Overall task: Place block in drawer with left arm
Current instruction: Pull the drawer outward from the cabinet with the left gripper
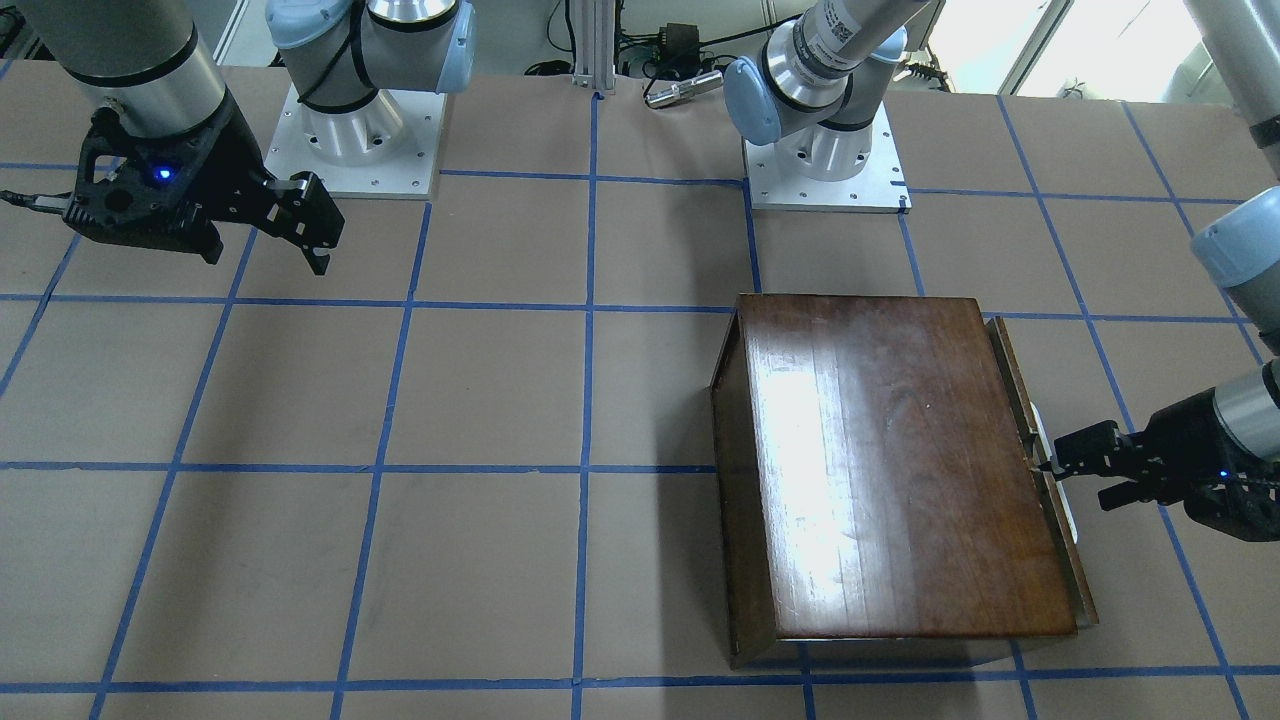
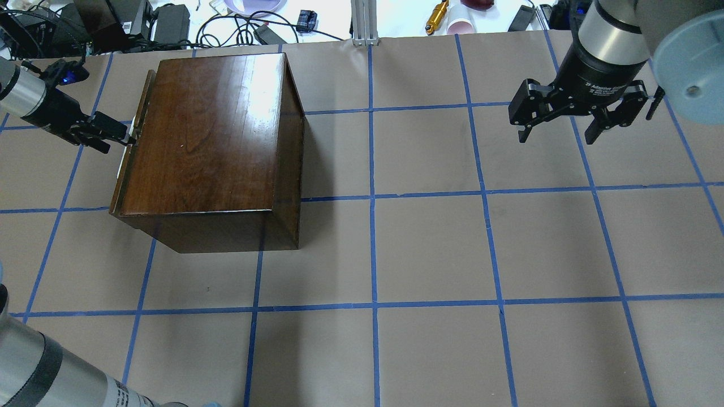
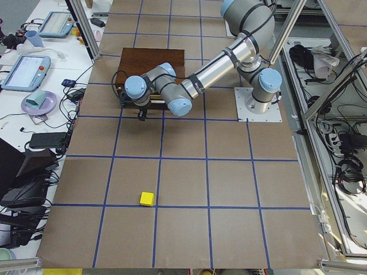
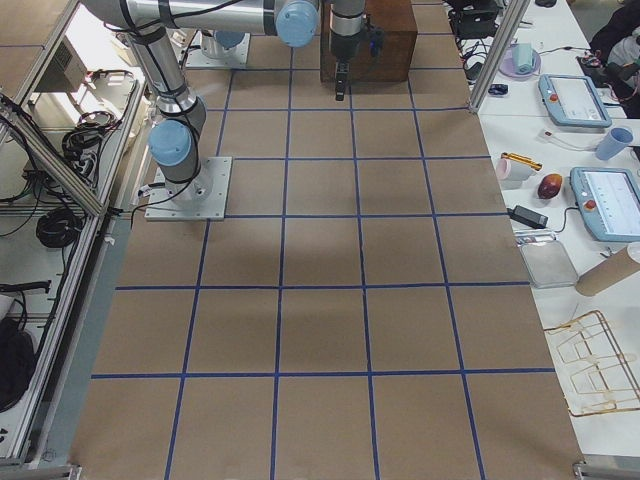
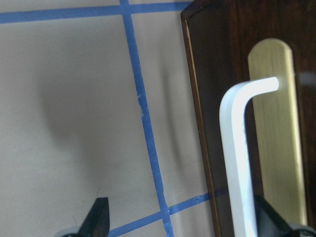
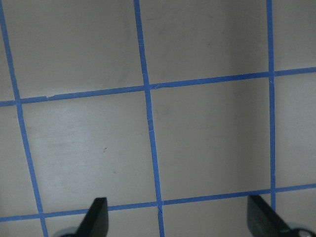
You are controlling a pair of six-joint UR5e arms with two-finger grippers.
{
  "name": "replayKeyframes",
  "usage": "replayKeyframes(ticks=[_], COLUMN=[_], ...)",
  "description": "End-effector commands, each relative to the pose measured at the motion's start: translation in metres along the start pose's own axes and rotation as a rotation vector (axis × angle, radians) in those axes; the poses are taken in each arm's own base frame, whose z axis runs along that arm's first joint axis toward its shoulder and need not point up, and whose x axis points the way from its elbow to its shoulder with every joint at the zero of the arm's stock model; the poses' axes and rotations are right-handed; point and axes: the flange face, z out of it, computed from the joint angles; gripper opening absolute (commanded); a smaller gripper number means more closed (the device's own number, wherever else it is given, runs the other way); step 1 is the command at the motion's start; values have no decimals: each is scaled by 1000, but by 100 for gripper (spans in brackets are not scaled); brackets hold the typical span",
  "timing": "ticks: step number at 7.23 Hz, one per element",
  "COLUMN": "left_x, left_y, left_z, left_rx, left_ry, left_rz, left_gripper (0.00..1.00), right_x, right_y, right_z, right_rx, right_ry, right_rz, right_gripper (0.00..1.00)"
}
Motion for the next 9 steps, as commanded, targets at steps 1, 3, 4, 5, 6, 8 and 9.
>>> replayKeyframes(ticks=[1, 3, 4, 5, 6, 8, 9], left_x=[-4, -9, -11, -12, -12, -18, -21], left_y=[-2, -6, -7, -7, -8, -6, -9], left_z=[-5, -9, -10, -9, -10, -13, -19], left_rx=[2, 6, -4, -9, -8, -3, -8], left_ry=[-16, -22, -35, -36, -36, -41, -61], left_rz=[18, 28, 29, 29, 39, 37, 45], left_gripper=[100, 100, 100, 100, 100, 100, 100], right_x=[0, 0, 0, 0, 0, 0, 0], right_y=[0, 0, 0, 0, 0, 0, 0], right_z=[0, 0, 0, 0, 1, 0, 0], right_rx=[0, 0, 0, 0, -1, 0, 0], right_ry=[0, 0, 0, 0, 0, 0, 0], right_rz=[-1, -1, -1, -1, -1, -1, -1], right_gripper=[100, 100, 100, 100, 100, 100, 100])
